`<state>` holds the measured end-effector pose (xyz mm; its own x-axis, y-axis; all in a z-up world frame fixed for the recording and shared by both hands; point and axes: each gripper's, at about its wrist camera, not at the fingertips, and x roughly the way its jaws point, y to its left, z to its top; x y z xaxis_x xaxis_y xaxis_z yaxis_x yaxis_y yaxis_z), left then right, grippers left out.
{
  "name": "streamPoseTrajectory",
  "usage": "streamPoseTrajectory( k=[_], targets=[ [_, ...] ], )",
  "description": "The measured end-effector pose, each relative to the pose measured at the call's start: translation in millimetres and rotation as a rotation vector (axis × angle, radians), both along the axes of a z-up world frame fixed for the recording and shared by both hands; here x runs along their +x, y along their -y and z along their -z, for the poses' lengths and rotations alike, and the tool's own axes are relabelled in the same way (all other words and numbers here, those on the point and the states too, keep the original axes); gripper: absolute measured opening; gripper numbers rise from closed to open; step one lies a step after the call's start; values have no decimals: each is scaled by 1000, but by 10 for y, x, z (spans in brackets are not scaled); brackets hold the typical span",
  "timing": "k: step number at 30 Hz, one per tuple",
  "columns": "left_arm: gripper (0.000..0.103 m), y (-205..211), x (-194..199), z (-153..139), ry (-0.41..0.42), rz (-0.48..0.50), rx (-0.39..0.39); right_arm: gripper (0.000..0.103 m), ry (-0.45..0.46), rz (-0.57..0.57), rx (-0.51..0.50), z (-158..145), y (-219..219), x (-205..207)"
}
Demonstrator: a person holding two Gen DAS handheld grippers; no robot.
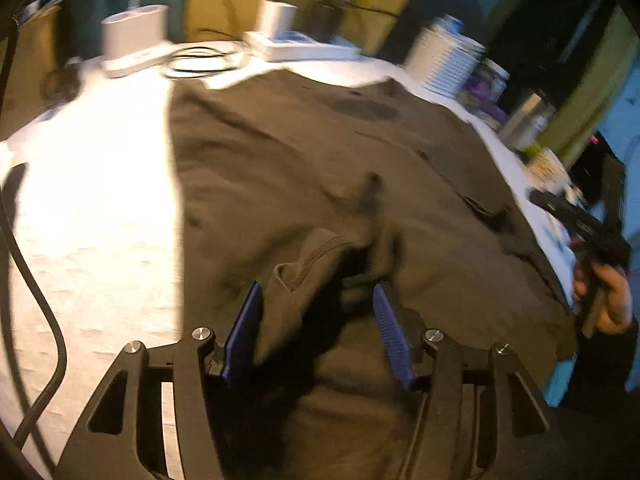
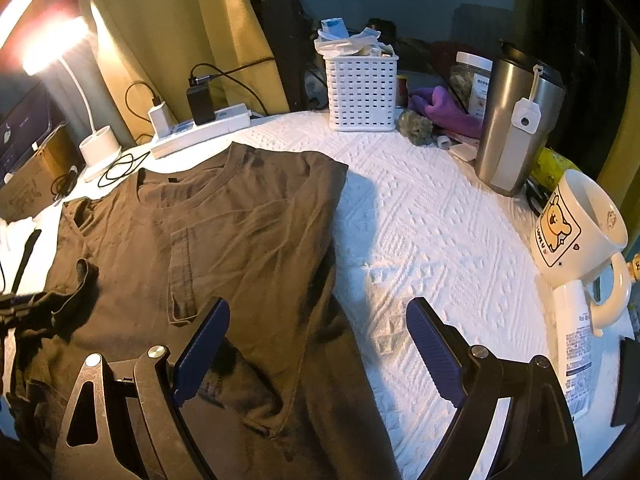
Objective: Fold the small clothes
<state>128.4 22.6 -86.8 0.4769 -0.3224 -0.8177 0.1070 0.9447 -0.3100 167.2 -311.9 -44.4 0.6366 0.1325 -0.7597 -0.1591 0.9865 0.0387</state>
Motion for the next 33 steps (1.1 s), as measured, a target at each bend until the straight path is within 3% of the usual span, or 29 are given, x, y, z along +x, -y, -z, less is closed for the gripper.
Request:
streamPoseTrajectory(
  k=[3, 9, 22, 33],
  targets=[
    [58, 182, -35, 7, -10, 72, -20, 91, -4, -3, 3, 14, 1, 8],
    [58, 288, -97, -37, -22, 121, -21, 91, 0, -5, 5, 9, 7, -24],
    [58, 270, -365, -388, 107, 81, 80, 91, 59, 21, -11, -203, 149, -403],
    [58, 281, -713, -444, 156, 61, 103, 91, 86, 16, -11, -263, 227, -922]
  ],
)
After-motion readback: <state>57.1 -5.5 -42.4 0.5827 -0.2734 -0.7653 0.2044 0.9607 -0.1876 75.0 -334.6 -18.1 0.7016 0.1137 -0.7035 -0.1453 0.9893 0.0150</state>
